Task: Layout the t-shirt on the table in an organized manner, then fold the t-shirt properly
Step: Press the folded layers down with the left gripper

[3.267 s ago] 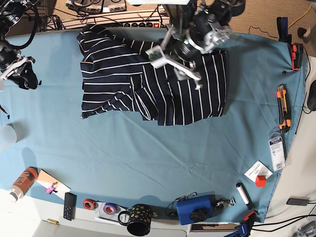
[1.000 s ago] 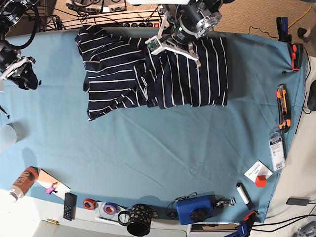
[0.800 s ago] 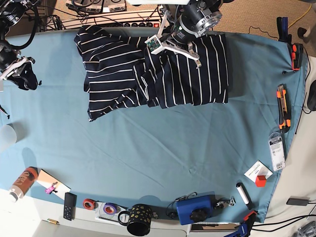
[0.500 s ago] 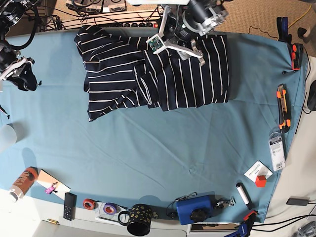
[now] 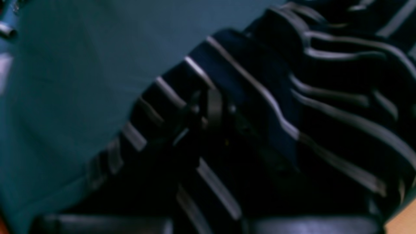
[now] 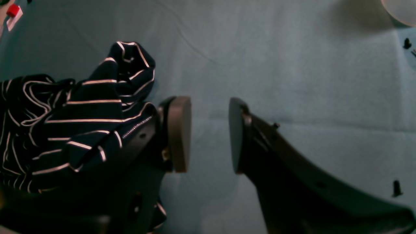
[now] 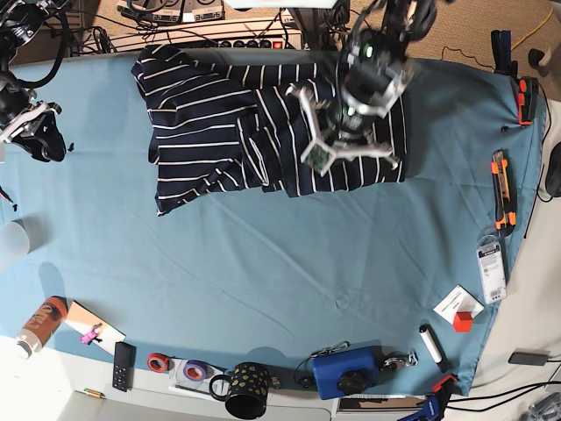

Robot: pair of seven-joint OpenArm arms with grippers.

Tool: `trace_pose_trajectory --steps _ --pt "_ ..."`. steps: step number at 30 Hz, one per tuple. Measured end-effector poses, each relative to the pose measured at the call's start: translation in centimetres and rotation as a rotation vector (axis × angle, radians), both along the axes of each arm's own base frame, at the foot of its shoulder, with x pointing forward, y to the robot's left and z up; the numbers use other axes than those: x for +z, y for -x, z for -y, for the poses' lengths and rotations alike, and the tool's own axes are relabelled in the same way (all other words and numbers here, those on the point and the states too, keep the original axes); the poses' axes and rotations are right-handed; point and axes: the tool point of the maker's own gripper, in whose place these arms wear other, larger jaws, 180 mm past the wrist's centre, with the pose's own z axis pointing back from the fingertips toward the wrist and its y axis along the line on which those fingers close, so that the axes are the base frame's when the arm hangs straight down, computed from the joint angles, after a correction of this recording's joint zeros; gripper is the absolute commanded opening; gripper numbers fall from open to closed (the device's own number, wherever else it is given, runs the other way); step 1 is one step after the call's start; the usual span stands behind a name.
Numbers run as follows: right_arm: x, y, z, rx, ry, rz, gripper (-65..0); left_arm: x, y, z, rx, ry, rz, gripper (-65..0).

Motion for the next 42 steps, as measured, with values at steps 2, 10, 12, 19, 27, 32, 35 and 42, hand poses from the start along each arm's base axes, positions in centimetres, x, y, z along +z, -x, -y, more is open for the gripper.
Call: trace_pose_trajectory --steps 2,10,12,19,27,32,35,42 --pt "0.0 0.0 0.0 0.0 0.001 0.001 -44.8 -1.8 0.1 1.2 -0.048 0.007 -0.056 -63.7" --pt "0.0 0.0 0.0 0.0 0.0 0.002 -44.8 -4.6 -0.9 5.4 -0.104 0.055 -0.138 -63.7" --pt "0.0 0.0 0.0 0.0 0.0 0.002 -44.8 -4.7 -0.7 5.6 -0.1 0.05 -0.163 -63.7" --pt "0.7 -0.3 -0.5 0.019 -0.027 0.035 -44.8 5.2 -1.9 6.2 -0.086 0.153 0.008 -63.7" --pt "0.6 0.9 0.6 0.053 0.038 -0.051 -30.9 6.2 1.1 4.8 -0.056 0.169 -0.007 -63.7" --pt "-0.1 2.1 0.1 0.055 -0.006 -0.096 -30.9 5.3 1.8 4.4 -0.041 0.154 -0.031 -63.7" --pt "0.6 1.2 -2.0 0.119 -0.108 -0.026 -30.9 5.3 1.9 4.5 -0.04 0.155 -0.034 -63.7" --pt "-7.3 0.9 -7.7 0.235 -0.429 -0.226 -30.9 5.2 1.9 4.5 -0.042 0.151 -0.033 -63.7"
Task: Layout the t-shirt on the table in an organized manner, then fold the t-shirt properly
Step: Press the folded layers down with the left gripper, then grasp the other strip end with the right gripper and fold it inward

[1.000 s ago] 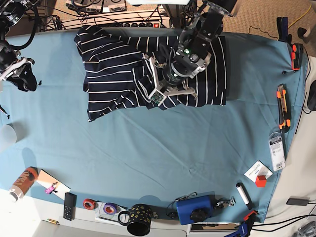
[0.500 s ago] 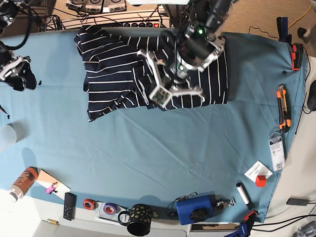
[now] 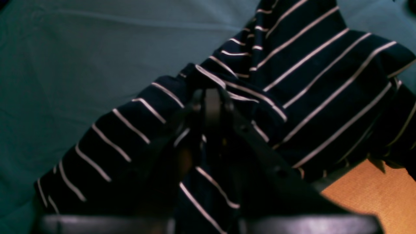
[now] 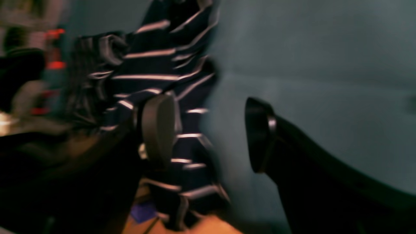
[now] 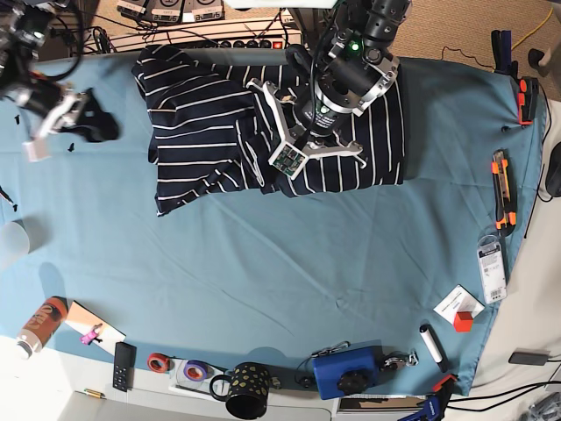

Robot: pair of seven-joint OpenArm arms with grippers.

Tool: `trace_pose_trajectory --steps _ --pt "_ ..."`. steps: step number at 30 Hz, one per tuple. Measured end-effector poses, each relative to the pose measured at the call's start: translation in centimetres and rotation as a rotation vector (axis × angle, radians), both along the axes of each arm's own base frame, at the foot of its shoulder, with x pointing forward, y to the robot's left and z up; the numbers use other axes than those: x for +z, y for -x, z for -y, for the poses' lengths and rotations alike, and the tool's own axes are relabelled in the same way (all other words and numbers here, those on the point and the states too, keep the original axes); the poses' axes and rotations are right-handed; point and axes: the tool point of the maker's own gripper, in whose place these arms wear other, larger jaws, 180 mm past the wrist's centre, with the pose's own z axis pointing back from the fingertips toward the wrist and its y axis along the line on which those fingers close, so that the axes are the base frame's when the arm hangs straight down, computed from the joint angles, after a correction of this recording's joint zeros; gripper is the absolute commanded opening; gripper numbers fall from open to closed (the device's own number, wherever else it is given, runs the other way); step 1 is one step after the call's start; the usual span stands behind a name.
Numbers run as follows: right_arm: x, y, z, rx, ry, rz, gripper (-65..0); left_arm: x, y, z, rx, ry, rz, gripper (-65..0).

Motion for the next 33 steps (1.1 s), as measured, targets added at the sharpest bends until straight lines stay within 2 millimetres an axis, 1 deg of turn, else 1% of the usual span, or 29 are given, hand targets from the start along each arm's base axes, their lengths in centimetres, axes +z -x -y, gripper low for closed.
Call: trace_pose_trajectory --steps 2,4,6,10,12,15,17,21,28,30,33 --pt "-2.1 -0.2 -1.5 0.036 -0.037 -0.064 -30.9 0.0 0.0 0.0 0.001 -0.001 0.0 -63.7" --pt "-2.9 -0.7 -3.1 0.075 -0.073 -0.083 -30.9 0.0 0.0 0.0 0.001 -0.001 0.0 -63.7" --pt "-3.0 -1.4 -4.3 0.112 -0.084 -0.08 -30.9 0.0 0.0 0.0 0.0 0.0 0.0 -63.7" --pt "-2.4 -2.9 -6.4 0.16 -0.113 -0.042 -30.9 0.0 0.0 0.0 0.0 -0.001 0.0 -63.7" --pt "-2.8 -2.6 -7.6 0.183 -0.137 -0.055 -30.9 0.0 0.0 0.0 0.0 0.0 0.0 -63.7" --pt "-4.0 -1.5 -9.1 0.205 -0.151 -0.092 -30.9 0.0 0.0 0.0 0.001 -0.001 0.0 -63.7" --pt "-5.1 -0.9 -9.2 0.194 -0.128 -0.131 -30.9 0.0 0.0 0.0 0.0 0.0 0.0 -63.7" --pt "-6.0 0.0 -8.7 0.166 -0.102 -0.164 -30.9 0.0 0.0 0.0 0.001 0.0 0.0 -63.7" --pt "-6.2 0.1 -8.7 0.165 -0.093 -0.168 -31.2 0.0 0.0 0.0 0.0 0.001 0.001 -63.7" --pt "-6.4 0.3 -9.2 0.187 -0.091 -0.173 -31.2 0.2 -0.1 0.1 0.0 0.007 0.008 -63.7" --pt "-6.9 0.6 -11.2 0.262 -0.087 -0.185 -31.2 0.5 0.1 0.7 -0.014 0.051 0.005 -63.7"
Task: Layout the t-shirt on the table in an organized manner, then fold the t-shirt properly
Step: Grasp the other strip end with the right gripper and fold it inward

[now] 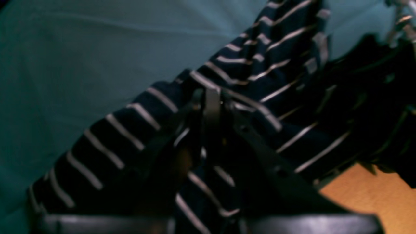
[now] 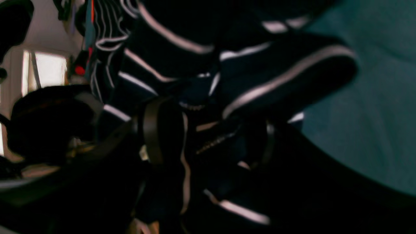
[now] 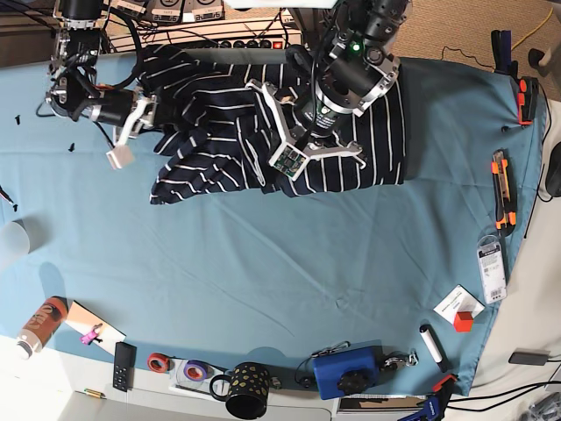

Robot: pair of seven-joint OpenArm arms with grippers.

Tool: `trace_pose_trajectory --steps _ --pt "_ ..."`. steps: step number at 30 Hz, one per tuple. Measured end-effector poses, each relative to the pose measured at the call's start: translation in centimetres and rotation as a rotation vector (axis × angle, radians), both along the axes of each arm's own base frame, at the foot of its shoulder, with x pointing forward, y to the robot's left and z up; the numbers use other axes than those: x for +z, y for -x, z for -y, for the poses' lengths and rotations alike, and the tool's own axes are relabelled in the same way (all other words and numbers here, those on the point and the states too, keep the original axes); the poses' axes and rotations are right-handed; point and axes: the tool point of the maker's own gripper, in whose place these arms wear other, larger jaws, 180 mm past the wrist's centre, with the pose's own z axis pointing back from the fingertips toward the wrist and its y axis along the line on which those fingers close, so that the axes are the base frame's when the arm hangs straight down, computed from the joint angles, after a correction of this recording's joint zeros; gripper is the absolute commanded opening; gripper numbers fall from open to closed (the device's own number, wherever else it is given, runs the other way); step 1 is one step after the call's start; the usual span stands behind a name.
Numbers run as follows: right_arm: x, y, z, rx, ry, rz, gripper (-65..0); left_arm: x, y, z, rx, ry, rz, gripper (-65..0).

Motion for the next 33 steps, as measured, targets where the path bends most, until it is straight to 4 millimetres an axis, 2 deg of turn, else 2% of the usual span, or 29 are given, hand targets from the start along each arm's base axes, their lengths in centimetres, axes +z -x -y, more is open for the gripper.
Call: trace_pose_trajectory --steps 3,4,6,8,9,11,13,15,18,20,22,26,30,33 --pt "-0.5 0.7 -2.5 0.103 -0.008 0.017 -31.8 0.2 0.1 0.2 -0.006 0.02 -0.002 -63.7" --pt "-0.6 0.8 -3.0 0.133 0.0 0.026 -34.6 0.2 0.1 0.2 -0.006 0.019 -0.002 -63.7" --pt "-1.0 0.6 -3.5 0.161 0.029 0.03 -46.7 0.2 0.1 0.2 -0.006 0.019 -0.002 -63.7" --pt "-1.2 0.1 -3.2 0.176 0.063 0.03 -60.2 0.2 0.1 0.2 -0.006 0.019 -0.002 -63.7" --pt "-1.2 -0.1 -3.1 0.183 0.076 0.035 -65.0 0.2 0.1 0.2 -0.006 0.019 -0.002 -63.7" --pt "-1.1 -0.9 -2.7 0.188 0.106 0.045 -65.0 0.2 0.1 0.3 -0.006 0.019 -0.001 -63.7" --pt "-0.8 -2.7 -1.7 0.163 0.155 0.088 -65.0 0.2 0.1 0.2 -0.006 0.019 -0.002 -63.7" --pt "-0.3 -5.7 0.5 0.088 0.248 0.161 -65.0 0.2 0.1 0.2 -0.006 0.019 -0.002 -63.7" --pt "0.8 -9.6 6.5 -0.036 0.465 0.239 -65.0 0.1 0.1 0.2 -0.006 0.019 -0.002 -63.7" --pt "1.7 -11.0 10.7 -0.106 0.612 0.246 -65.0 0.2 0.1 0.3 -0.006 0.02 -0.002 -63.7" --pt "2.7 -11.8 13.7 -0.149 0.713 0.246 -65.0 0.2 0.1 0.2 -0.006 0.019 -0.002 -63.7" --pt "4.8 -13.3 16.0 -0.19 0.772 0.271 -65.0 0.2 0.1 0.2 -0.006 0.019 -0.002 -63.7" --pt "6.0 -13.6 18.5 -0.232 0.847 0.261 -65.0 0.1 0.1 0.2 -0.006 0.019 -0.002 -63.7" --pt "6.1 -13.5 18.8 -0.231 0.854 0.255 -65.0 0.0 0.2 0.3 -0.006 0.019 -0.008 -63.7"
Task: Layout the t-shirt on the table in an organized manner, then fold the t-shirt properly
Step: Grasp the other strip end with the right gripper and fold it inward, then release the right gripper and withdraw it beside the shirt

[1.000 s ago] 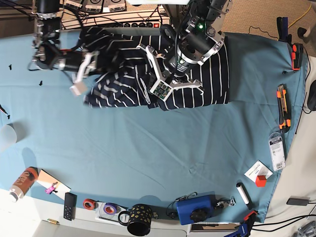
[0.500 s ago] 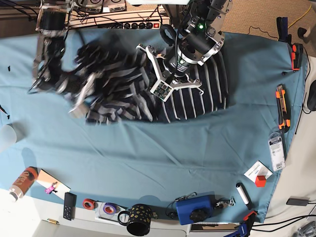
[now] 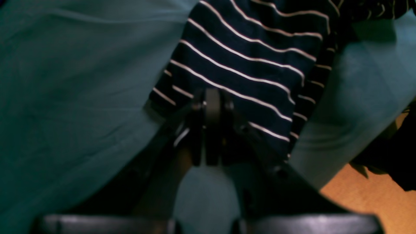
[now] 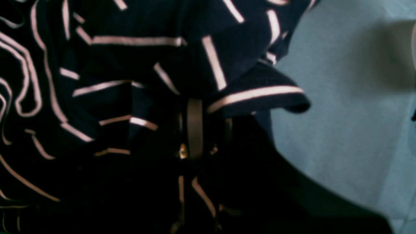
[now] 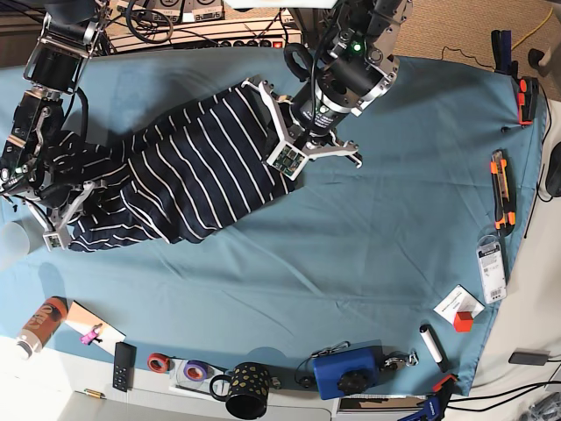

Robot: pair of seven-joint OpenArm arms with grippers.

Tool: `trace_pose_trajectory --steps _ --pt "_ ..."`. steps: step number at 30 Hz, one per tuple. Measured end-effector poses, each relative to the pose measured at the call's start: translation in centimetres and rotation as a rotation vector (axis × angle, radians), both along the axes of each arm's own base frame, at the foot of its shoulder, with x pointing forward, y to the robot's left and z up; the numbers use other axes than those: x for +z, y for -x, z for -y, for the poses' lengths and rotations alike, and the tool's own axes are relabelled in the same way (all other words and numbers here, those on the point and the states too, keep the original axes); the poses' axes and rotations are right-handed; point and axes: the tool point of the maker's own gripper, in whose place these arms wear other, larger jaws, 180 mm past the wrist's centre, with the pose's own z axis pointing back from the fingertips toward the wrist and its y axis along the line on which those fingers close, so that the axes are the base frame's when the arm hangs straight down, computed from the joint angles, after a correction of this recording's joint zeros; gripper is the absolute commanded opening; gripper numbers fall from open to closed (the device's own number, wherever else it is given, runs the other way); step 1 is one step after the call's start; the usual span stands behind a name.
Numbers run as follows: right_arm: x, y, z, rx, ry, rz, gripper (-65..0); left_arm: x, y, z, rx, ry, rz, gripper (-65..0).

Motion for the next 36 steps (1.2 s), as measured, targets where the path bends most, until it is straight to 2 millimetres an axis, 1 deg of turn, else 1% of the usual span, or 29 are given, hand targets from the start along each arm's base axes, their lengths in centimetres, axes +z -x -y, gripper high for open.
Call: trace_pose_trajectory --steps 4,7,8,10,12,13,15,19,22,25,28,29,31,33,36 --pt "-0.5 0.6 -0.1 -0.002 0.001 -0.039 -65.0 -0.1 0.0 0.0 0.0 0.0 -0.002 -63.7" --pt "-0.5 0.7 0.1 -0.003 0.013 -0.044 -65.0 -0.1 0.1 0.0 0.0 0.0 -0.003 -63.7" --pt "-0.3 0.7 0.3 -0.004 0.035 -0.044 -65.0 -0.2 0.1 -0.1 0.001 -0.006 -0.006 -63.7" --pt "0.5 0.5 0.2 0.01 0.081 -0.034 -65.0 -0.8 0.0 -0.8 0.016 -0.063 -0.015 -63.7" --pt "1.6 0.1 -0.6 0.048 0.12 -0.017 -65.0 -1.1 -0.2 -1.6 0.036 -0.113 -0.007 -63.7" --pt "2.0 -0.2 -1.3 0.08 0.144 -0.015 -65.0 -1.1 -0.3 -1.7 0.042 -0.125 0.0 -63.7" --pt "2.4 -0.6 -3.4 0.156 0.18 -0.013 -65.0 -1.2 -0.4 -2.0 0.047 -0.138 0.005 -63.7" --pt "1.6 -0.8 -8.3 0.27 0.199 -0.037 -65.0 -1.2 -0.4 -2.0 0.048 -0.141 0.006 -63.7" --pt "1.2 -0.2 -11.7 0.357 0.226 -0.056 -65.0 -1.2 -0.4 -2.0 0.048 -0.141 0.006 -63.7" --pt "2.0 0.7 -15.7 0.49 0.254 -0.033 -65.0 -1.2 -0.5 -2.2 0.054 -0.152 0.01 -63.7" --pt "3.0 2.0 -19.3 0.609 0.245 0.025 -65.0 -1.4 -1.3 -3.9 0.147 -0.207 0.016 -63.7" --pt "2.8 2.6 -19.9 0.629 0.239 0.025 -65.0 -1.6 -1.4 -4.7 0.177 -0.239 0.015 -63.7" --pt "1.6 4.3 -20.4 0.654 0.236 -0.013 -65.0 -2.0 -1.5 -6.0 0.224 -0.298 0.001 -63.7" --pt "0.6 5.6 -20.5 0.665 0.224 -0.049 -65.0 -1.9 -1.7 -6.6 0.248 -0.325 0.016 -63.7" --pt "0.3 5.9 -20.5 0.665 0.221 -0.057 -65.0 -2.0 -1.6 -6.8 0.26 -0.324 0.012 -63.7"
